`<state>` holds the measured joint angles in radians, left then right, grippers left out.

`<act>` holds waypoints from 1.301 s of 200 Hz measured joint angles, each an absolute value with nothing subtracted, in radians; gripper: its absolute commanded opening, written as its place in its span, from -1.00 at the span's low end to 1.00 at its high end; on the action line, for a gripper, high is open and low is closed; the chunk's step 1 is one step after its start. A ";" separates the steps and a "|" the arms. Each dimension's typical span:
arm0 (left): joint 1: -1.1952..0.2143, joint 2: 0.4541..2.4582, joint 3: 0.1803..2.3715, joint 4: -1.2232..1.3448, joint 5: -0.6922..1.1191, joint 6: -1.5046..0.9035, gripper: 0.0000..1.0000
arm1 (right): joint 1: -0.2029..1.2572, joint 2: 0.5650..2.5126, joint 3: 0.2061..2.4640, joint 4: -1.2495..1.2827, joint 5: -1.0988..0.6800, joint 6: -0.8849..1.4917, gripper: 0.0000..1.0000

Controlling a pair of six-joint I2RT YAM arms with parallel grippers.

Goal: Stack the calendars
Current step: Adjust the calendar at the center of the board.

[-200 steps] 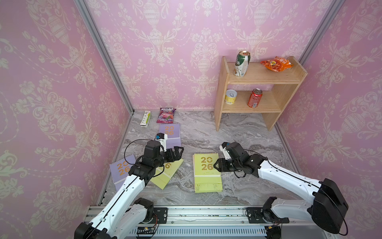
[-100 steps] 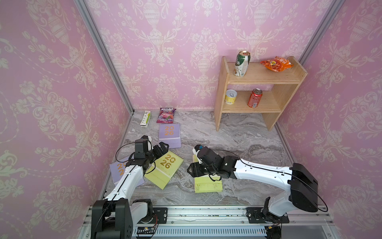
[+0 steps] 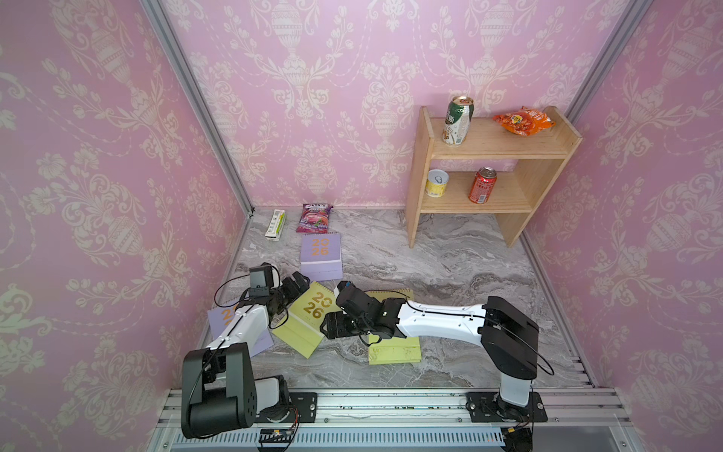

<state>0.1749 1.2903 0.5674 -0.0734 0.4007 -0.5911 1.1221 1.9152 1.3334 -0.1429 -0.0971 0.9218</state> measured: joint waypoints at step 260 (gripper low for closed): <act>0.183 1.422 0.549 0.053 0.474 -0.564 0.87 | 1.005 2.176 1.542 -0.152 -0.168 0.996 0.55</act>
<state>0.1829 1.4220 0.5488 0.0528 0.4740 -0.5644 1.0054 2.1757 1.5425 -0.1520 -0.1684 0.9962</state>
